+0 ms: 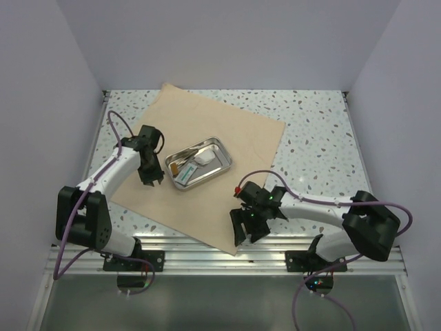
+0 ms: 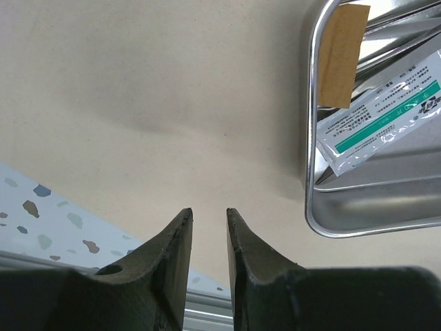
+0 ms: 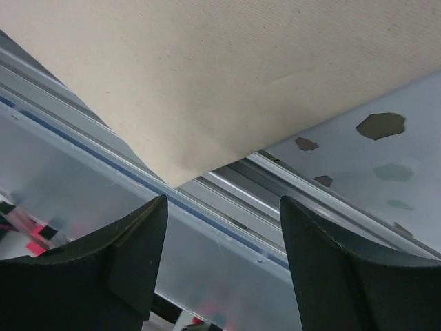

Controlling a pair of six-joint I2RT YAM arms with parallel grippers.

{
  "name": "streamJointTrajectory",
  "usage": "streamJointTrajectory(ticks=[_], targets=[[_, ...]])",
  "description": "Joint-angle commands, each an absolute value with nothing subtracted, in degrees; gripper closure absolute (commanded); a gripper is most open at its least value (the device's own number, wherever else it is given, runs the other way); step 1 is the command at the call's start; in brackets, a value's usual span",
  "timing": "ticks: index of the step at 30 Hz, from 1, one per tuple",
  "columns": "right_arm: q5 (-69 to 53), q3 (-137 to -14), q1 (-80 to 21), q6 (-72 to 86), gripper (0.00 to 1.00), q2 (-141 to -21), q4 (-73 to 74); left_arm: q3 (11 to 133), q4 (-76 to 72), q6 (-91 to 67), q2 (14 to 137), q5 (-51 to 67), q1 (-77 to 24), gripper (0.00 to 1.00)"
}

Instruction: Prepare the surgical pack

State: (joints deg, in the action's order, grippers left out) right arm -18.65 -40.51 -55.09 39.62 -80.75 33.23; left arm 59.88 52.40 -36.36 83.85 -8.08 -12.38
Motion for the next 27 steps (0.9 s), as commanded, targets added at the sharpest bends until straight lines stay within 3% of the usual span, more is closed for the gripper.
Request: streamJointTrajectory(ticks=[1, 13, 20, 27], targets=[[-21.53, -37.63, -55.98, 50.7, 0.31, -78.13, 22.52, 60.56, 52.56, -34.98, 81.83, -7.74, -12.04, 0.69], [-18.81, -31.49, -63.36, 68.71, 0.42, -78.49, 14.97, 63.11, 49.58, -32.79, 82.71, -4.4, -12.04, 0.69], [-16.97, -30.93, -67.32, 72.25, 0.44, -81.38, 10.9, 62.49, 49.04, -30.94, 82.0, -4.31, -12.04, 0.69], [-12.31, -30.68, -67.85, 76.55, 0.52, -82.62, 11.25, 62.05, 49.57, -29.97, 80.6, -3.78, -12.04, 0.69]])
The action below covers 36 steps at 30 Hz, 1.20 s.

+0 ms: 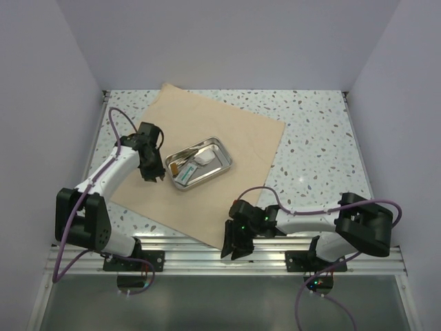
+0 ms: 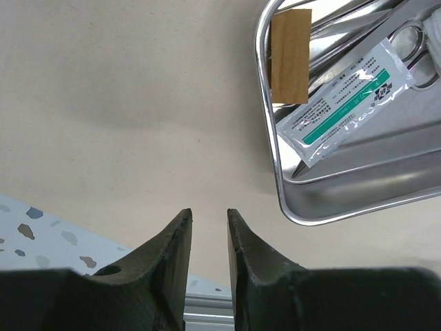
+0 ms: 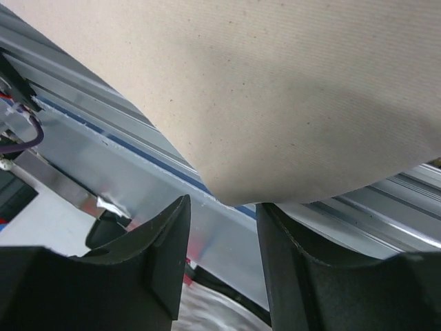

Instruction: Prepare the surgical pack

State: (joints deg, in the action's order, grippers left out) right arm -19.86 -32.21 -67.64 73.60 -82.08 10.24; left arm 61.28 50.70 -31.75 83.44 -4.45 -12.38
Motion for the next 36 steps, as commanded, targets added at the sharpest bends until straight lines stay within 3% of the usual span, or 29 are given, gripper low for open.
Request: streamJointTrajectory(ticks=[1, 10, 22, 29, 36], targets=[[-11.0, -30.41, -67.85, 77.34, 0.53, -81.75, 12.64, 61.7, 49.57, -29.88, 80.33, -3.52, -12.13, 0.69], [-3.52, -26.1, -67.85, 86.57, 0.53, -72.25, 17.31, 59.68, 49.04, -30.32, 78.49, -1.23, -12.04, 0.68], [-5.27, -26.02, -68.81, 89.29, 0.57, -78.22, 12.83, 60.55, 49.39, -29.62, 78.49, -1.14, -12.04, 0.68], [-2.2, -27.5, -69.26, 89.92, 0.99, -74.8, 15.28, 61.35, 49.92, -29.53, 78.13, -1.84, -12.04, 0.68], [3.95, -44.71, -64.52, 71.24, 1.0, -73.21, 32.85, 61.35, 50.27, -30.85, 77.43, -3.69, -12.04, 0.68]])
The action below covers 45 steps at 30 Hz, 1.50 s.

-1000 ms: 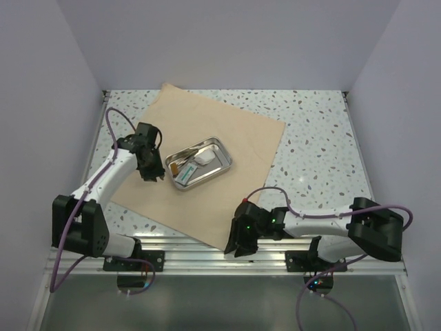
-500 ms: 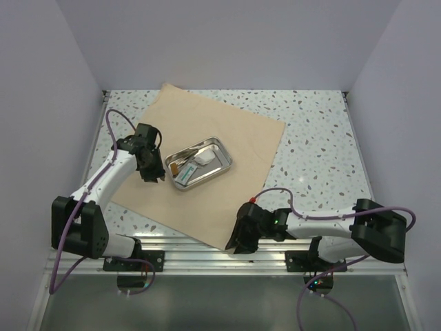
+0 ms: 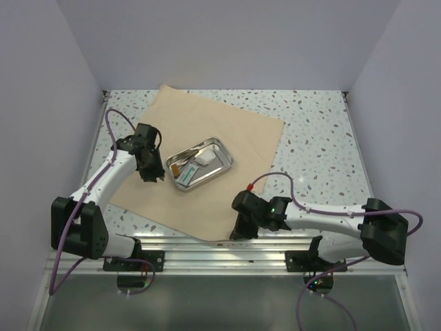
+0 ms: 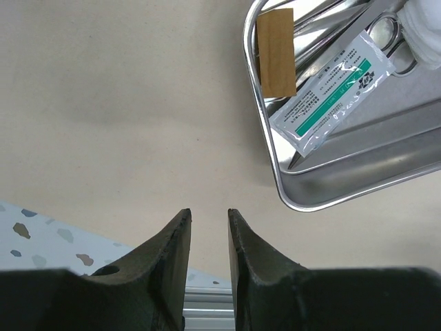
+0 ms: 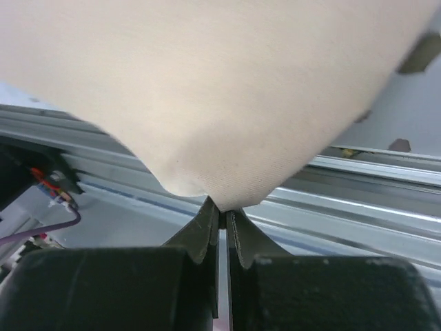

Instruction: Prepare the surgical pack

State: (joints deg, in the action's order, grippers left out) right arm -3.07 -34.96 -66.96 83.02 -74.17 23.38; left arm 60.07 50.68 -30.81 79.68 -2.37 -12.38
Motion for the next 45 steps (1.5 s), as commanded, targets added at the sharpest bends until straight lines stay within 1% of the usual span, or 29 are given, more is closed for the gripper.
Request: streamJointTrajectory(ticks=[1, 2, 5, 6, 7, 10, 11, 14, 15, 16, 18, 19, 22, 25, 28, 34, 41, 45], targets=[[4.48, -47.43, -62.34, 68.58, 1.0, -74.43, 34.44, 61.43, 50.27, -31.2, 77.17, -3.6, -12.04, 0.68], [4.4, -52.59, -60.92, 63.42, 1.0, -75.57, 36.8, 61.44, 50.27, -31.81, 77.08, -3.52, -12.04, 0.68], [5.26, -63.08, -55.38, 54.27, 1.0, -80.41, 40.15, 61.96, 50.71, -32.78, 76.64, -3.43, -12.04, 0.68], [5.53, -65.63, -54.24, 52.31, 1.0, -81.72, 40.69, 62.31, 50.8, -32.87, 76.55, -3.78, -12.04, 0.68], [5.02, -70.96, -51.53, 50.55, 1.0, -83.57, 41.3, 62.49, 50.97, -32.96, 76.55, -3.87, -12.04, 0.68], [3.43, -79.43, -47.92, 44.84, 1.0, -90.25, 42.71, 63.46, 52.12, -33.4, 76.2, -5.01, -12.04, 0.68], [2.82, -85.11, -47.38, 42.13, 1.0, -94.09, 42.63, 63.72, 52.73, -33.57, 76.11, -5.44, -12.04, 0.68], [-1.13, -97.0, -45.88, 37.9, 1.0, -100.7, 43.24, 64.6, 53.78, -33.57, 76.02, -6.85, -11.95, 0.68], [-2.8, -100.08, -45.62, 37.01, 1.0, -105.07, 43.68, 65.12, 53.96, -33.49, 76.11, -7.2, -11.95, 0.68], [-3.68, -105.68, -45.53, 36.13, 1.0, -107.47, 44.03, 65.3, 54.14, -33.57, 76.2, -7.38, -11.87, 0.68], [-4.13, -111.07, -45.18, 34.11, 1.0, -113.51, 45.43, 66.09, 54.84, -33.57, 76.55, -7.91, -11.43, 0.68], [-5.09, -116.23, -44.91, 33.49, 1.0, -115.38, 45.7, 66.35, 54.93, -33.31, 76.64, -8.0, -11.25, 0.68], [-6.67, -125.99, -43.6, 32.08, 1.0, -122.07, 48.16, 67.06, 55.28, -32.96, 76.99, -7.91, -10.55, 0.68], [-8.95, -132.86, -42.37, 32.08, 1.0, -127.43, 48.95, 67.15, 55.28, -32.61, 77.87, -7.82, -9.93, 0.68], [-9.23, -135.43, -41.05, 32.52, 1.0, -129.81, 48.78, 67.85, 55.37, -32.17, 78.92, -7.3, -9.23, 0.68], [-12.13, -134.82, -39.03, 33.66, 1.0, -131.39, 43.78, 68.91, 55.37, -31.9, 80.51, -7.03, -8.7, 0.68], [-15.2, -137.9, -38.32, 34.1, 1.0, -137.27, 40.35, 68.38, 55.2, -31.82, 81.03, -6.94, -8.17, 0.68], [-16.61, -138.69, -38.06, 34.63, 0.98, -139.3, 38.5, 68.2, 55.2, -31.55, 81.39, -7.03, -8.0, 0.68]])
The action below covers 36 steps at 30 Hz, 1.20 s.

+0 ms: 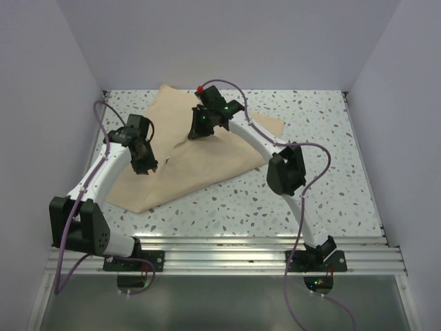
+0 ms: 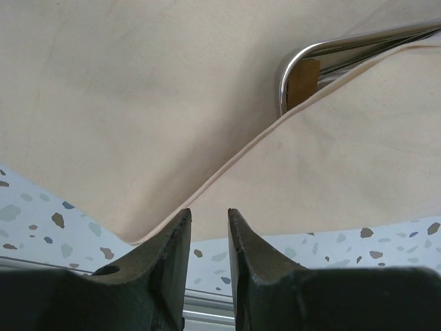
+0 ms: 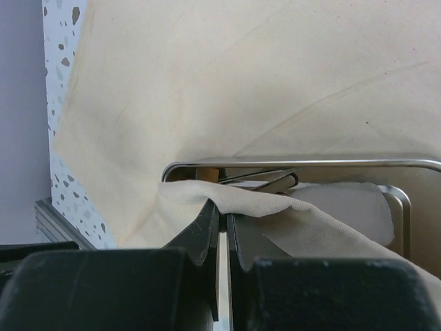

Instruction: Prepare the surgical pack

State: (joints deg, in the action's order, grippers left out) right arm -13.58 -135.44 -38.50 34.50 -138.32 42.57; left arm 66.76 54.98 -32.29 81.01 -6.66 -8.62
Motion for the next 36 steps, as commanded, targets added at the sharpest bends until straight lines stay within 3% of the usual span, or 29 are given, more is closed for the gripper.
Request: streamJointTrajectory(ticks=[1, 19, 29, 36], targets=[[-16.79, -138.69, -38.06, 34.98, 0.97, -139.65, 37.8, 68.12, 55.2, -31.55, 81.47, -6.94, -7.91, 0.68], [-19.77, -140.27, -36.39, 35.95, 0.85, -146.86, 33.93, 68.2, 54.67, -31.55, 83.23, -6.24, -7.47, 0.68], [-20.13, -141.15, -36.47, 34.63, 0.57, -148.71, 34.28, 67.94, 53.97, -32.43, 83.41, -5.63, -7.47, 0.68], [-20.3, -143.61, -36.03, 34.28, 0.54, -150.12, 35.16, 69.69, 54.84, -33.92, 84.46, -5.01, -7.38, 0.67]])
